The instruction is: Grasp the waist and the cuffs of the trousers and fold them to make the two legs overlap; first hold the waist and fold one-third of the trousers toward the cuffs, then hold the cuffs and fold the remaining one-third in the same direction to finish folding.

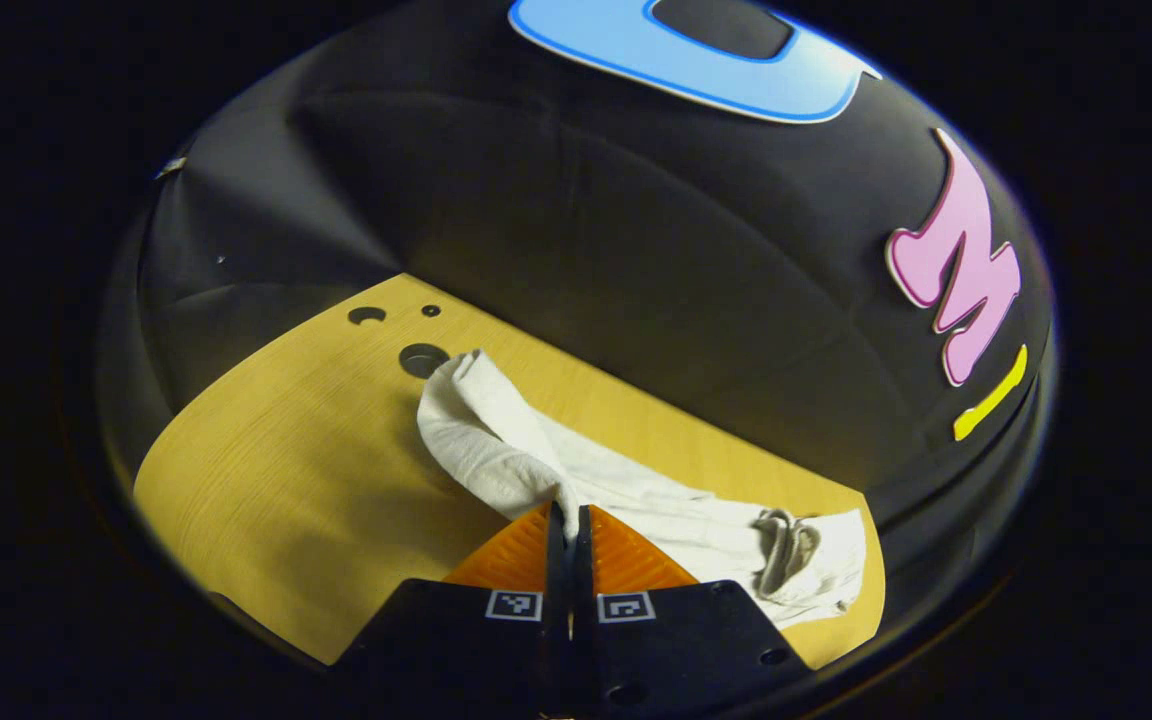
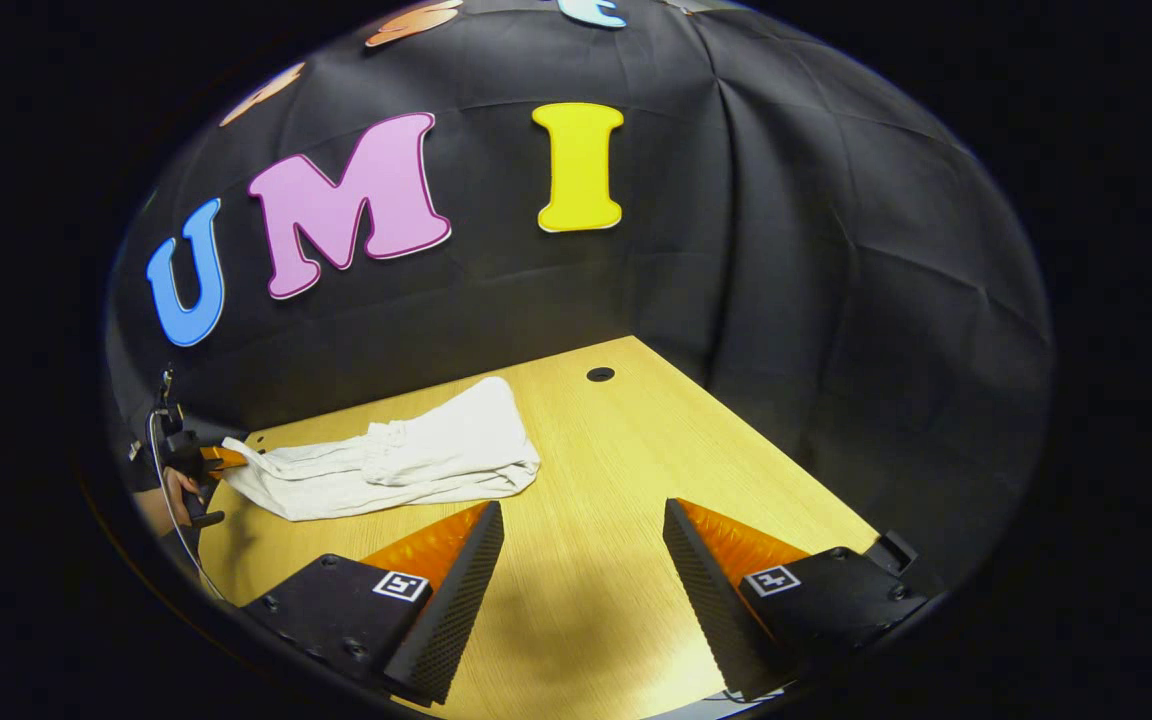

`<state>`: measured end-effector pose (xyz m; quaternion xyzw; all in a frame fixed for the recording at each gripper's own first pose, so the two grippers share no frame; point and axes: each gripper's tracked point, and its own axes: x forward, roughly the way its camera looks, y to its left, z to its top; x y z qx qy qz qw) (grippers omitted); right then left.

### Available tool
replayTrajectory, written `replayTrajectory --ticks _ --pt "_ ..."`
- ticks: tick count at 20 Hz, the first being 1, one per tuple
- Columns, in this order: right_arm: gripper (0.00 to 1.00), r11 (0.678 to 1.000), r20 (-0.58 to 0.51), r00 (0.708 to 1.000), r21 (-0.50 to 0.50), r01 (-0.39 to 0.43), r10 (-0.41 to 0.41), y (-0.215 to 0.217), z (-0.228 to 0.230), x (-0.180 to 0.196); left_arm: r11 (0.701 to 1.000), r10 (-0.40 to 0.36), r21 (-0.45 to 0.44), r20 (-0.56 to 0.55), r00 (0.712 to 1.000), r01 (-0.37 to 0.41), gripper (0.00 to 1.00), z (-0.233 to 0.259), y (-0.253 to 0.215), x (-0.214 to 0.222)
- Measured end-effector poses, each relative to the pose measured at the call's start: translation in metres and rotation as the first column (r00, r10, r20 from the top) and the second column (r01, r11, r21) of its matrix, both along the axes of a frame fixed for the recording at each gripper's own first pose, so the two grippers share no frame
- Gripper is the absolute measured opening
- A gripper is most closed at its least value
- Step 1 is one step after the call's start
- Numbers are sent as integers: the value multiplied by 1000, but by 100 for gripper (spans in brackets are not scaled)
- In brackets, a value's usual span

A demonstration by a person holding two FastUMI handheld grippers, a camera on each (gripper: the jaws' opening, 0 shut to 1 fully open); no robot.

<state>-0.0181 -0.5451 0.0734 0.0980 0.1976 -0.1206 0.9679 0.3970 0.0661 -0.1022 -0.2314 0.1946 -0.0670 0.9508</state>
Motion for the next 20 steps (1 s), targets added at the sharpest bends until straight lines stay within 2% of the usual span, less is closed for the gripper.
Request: replayTrajectory --ticks 7,11,16,20 --pt "98 998 41 999 49 26 -28 -29 3 1 996 -79 -21 101 992 82 6 69 -87 -8" --pt "98 999 44 999 31 17 -19 -40 0 -4 987 -155 -14 154 976 159 6 103 -156 -15" --pt "98 999 53 998 30 27 -29 -53 -2 -14 961 -263 -44 176 949 275 6 124 -257 -19" --pt "98 997 72 995 49 62 -65 -62 2 -20 926 -368 -26 144 919 375 6 109 -337 -23"
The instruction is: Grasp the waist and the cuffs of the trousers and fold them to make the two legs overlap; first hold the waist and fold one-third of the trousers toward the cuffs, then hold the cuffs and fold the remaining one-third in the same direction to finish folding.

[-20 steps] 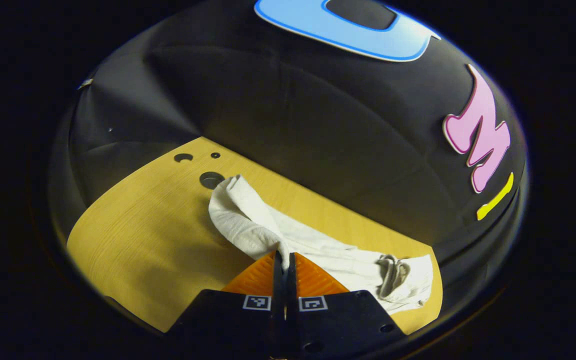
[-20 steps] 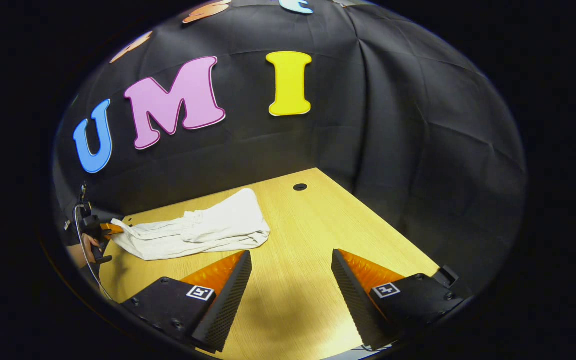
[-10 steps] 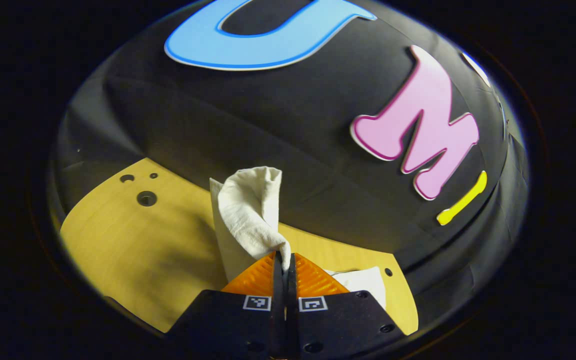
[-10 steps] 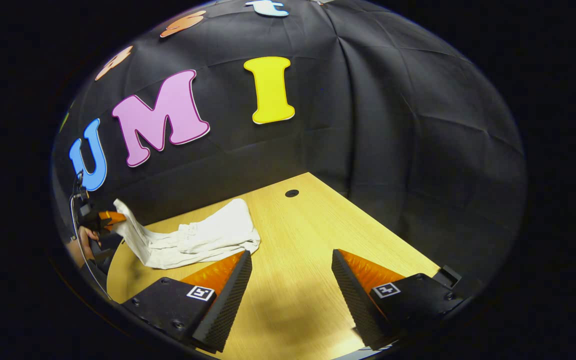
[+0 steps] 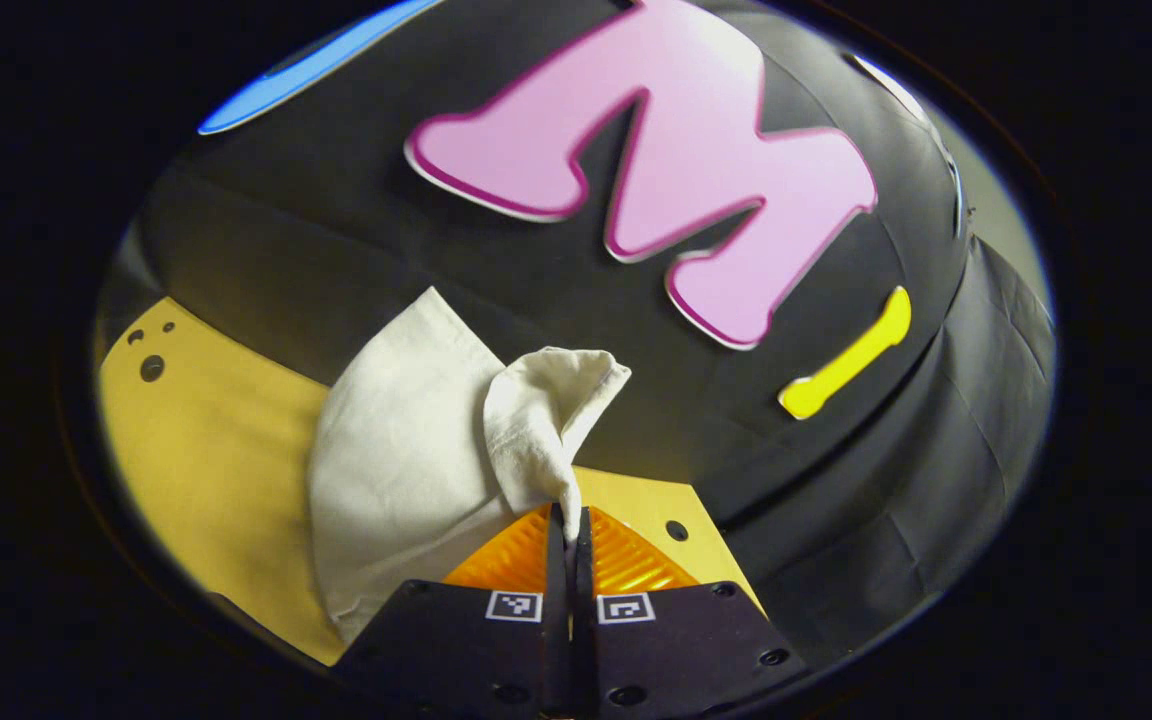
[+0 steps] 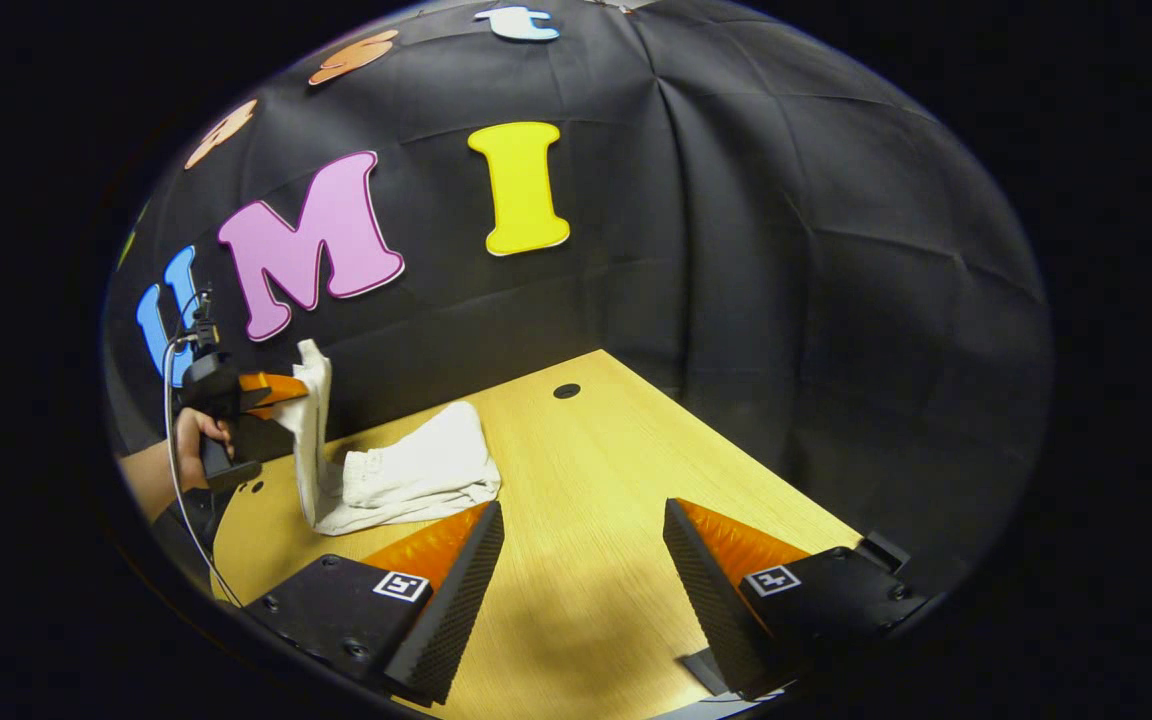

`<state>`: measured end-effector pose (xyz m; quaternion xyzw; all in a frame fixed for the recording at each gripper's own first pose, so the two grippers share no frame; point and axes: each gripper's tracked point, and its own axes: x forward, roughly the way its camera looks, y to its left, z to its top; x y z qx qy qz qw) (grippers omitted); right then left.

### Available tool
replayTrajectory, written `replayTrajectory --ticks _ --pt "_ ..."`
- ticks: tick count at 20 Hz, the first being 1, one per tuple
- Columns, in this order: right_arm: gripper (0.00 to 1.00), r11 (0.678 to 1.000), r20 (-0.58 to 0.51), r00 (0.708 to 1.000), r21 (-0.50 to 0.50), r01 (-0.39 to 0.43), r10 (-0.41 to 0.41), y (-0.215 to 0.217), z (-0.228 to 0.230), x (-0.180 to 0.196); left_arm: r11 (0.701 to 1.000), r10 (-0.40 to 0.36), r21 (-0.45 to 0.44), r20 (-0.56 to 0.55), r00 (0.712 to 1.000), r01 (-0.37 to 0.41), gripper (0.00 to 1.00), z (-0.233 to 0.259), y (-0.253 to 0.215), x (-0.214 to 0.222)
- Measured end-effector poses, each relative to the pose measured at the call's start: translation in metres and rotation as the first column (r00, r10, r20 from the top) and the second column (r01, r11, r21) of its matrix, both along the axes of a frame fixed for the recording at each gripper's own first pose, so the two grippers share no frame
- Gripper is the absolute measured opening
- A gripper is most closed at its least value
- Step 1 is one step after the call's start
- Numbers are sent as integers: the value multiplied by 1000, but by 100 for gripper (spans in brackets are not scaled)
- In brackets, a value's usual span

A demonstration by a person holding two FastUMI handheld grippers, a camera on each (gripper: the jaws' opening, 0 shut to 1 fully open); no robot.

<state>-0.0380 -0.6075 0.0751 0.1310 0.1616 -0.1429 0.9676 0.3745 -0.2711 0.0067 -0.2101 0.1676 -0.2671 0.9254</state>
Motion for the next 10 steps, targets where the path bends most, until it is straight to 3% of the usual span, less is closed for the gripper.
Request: replayTrajectory --ticks 5,8,10 --pt "98 999 7 999 -16 40 -40 -13 2 -12 992 -127 23 -44 991 128 6 -25 -87 -9" --pt "98 998 0 999 -22 54 -54 -14 0 -20 983 -181 13 -143 973 185 6 -55 -97 3" --pt "98 997 -5 999 -51 52 -52 -13 1 -20 986 -154 30 -202 967 163 6 -47 -89 19"
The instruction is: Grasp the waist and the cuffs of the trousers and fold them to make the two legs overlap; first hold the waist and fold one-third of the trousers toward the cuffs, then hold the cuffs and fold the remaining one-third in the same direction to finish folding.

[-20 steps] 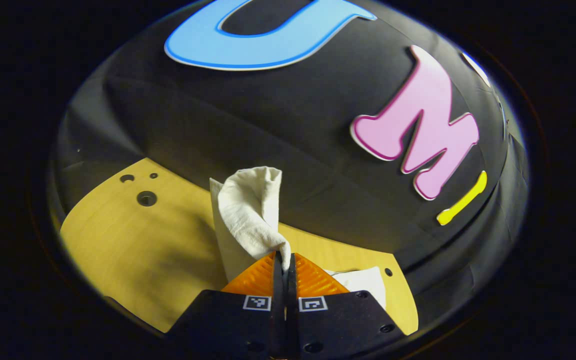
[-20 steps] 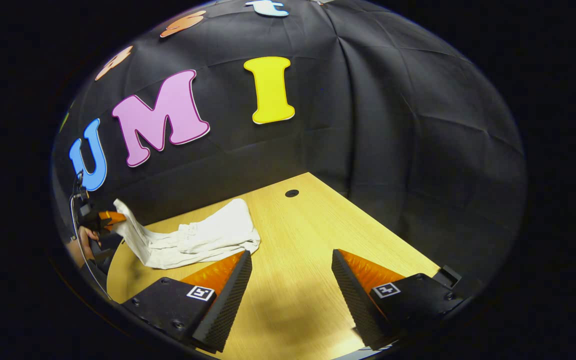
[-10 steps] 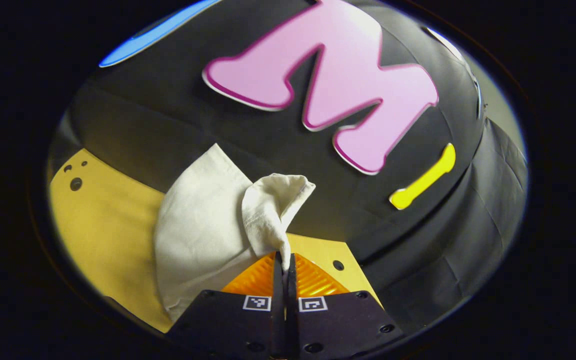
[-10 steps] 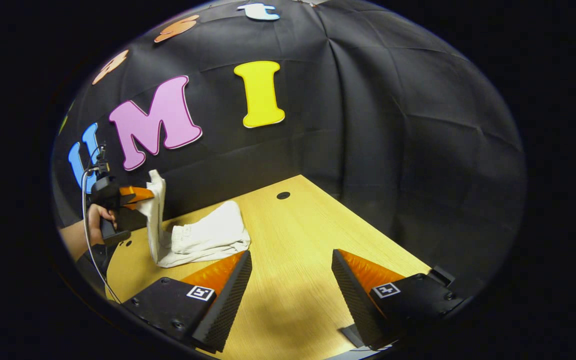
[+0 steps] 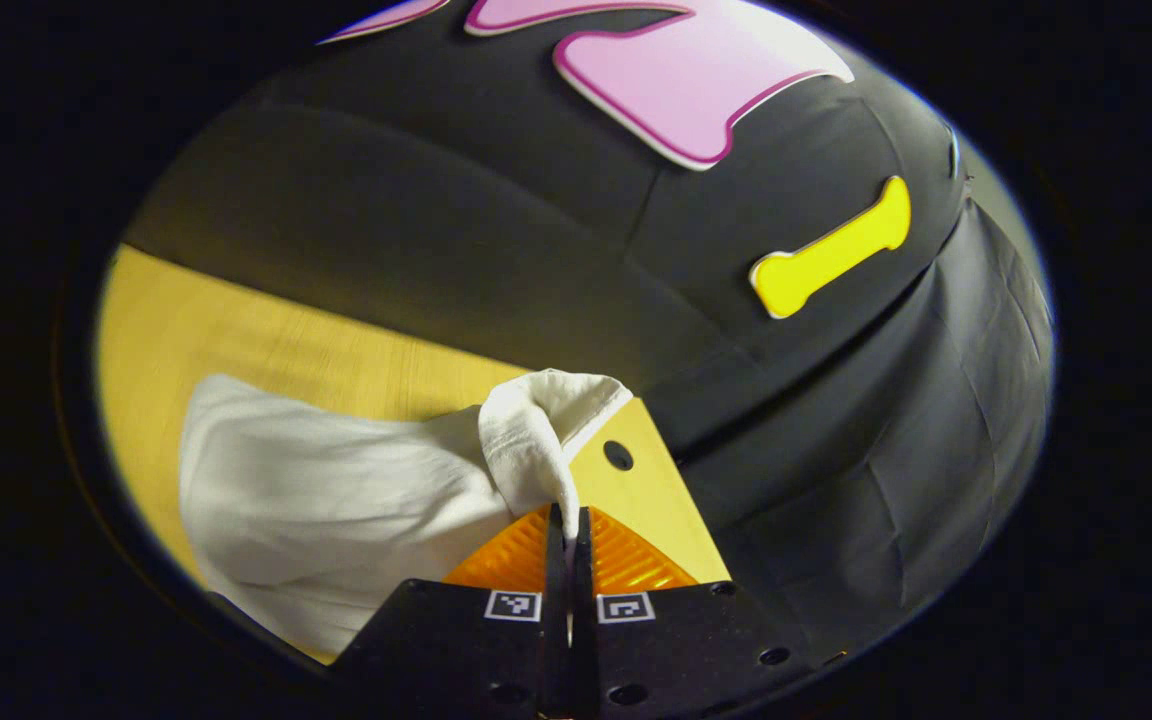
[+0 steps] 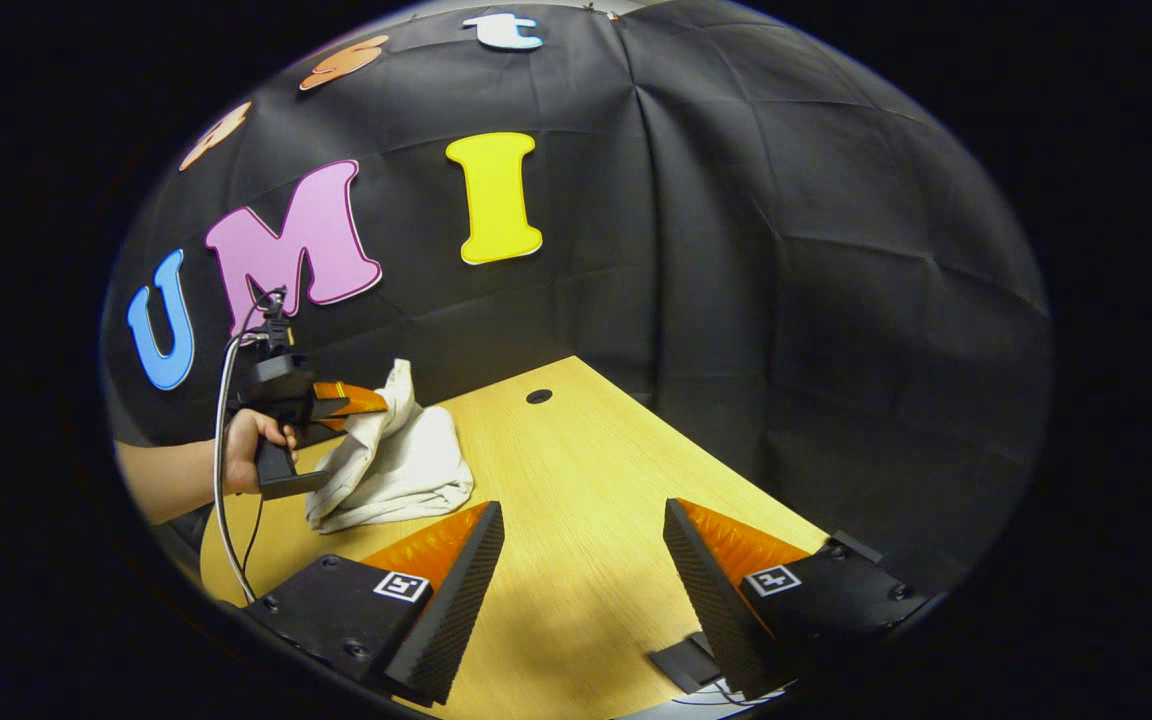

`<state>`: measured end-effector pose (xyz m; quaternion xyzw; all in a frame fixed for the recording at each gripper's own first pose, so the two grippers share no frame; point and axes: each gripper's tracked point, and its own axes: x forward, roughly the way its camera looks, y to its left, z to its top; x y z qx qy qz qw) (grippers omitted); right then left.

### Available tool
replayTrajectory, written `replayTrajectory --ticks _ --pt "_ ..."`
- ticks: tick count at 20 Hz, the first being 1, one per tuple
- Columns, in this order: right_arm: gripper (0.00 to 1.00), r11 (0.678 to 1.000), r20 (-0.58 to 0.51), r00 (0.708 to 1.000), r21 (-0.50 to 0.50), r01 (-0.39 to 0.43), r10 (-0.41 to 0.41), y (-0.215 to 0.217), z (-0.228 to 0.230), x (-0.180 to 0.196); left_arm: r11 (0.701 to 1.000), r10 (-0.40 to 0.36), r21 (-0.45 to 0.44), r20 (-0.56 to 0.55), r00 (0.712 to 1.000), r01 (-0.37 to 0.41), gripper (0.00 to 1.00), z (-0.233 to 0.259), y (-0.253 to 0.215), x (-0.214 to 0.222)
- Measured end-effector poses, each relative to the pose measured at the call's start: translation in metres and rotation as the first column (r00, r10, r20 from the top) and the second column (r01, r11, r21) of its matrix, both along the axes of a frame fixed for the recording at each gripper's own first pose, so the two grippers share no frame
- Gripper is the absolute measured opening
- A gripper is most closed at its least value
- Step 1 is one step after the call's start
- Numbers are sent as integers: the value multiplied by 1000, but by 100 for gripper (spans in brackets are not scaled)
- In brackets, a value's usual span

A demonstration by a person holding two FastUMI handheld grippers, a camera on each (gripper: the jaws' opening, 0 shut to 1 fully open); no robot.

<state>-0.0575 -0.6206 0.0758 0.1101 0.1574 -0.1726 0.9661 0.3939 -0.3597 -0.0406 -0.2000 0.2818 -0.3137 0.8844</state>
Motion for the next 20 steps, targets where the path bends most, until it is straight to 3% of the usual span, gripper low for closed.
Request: replayTrajectory --ticks 5,6,9,10,13,17,20 --pt "98 1000 1 1000 -7 -21 21 9 1 -9 1000 -20 10 -28 999 20 17 19 10 -5" --pt "98 1000 3 1000 -5 -25 25 13 2 -11 1000 -13 18 -11 1000 13 31 29 19 -9" --pt "98 998 18 999 -53 -42 43 27 17 -11 999 -43 15 70 997 42 86 44 29 -36" --pt "98 996 30 998 -68 -51 53 34 25 -11 999 -37 34 108 993 34 93 52 40 -43" --pt "98 993 63 994 -73 -88 93 61 49 -14 994 24 94 238 971 -48 96 84 86 -71" --pt "98 985 127 981 -111 -130 144 95 88 -28 980 79 135 425 902 -150 96 135 170 -139" --pt "98 979 165 969 -114 -169 186 125 106 -43 950 153 160 513 845 -270 96 156 245 -194"
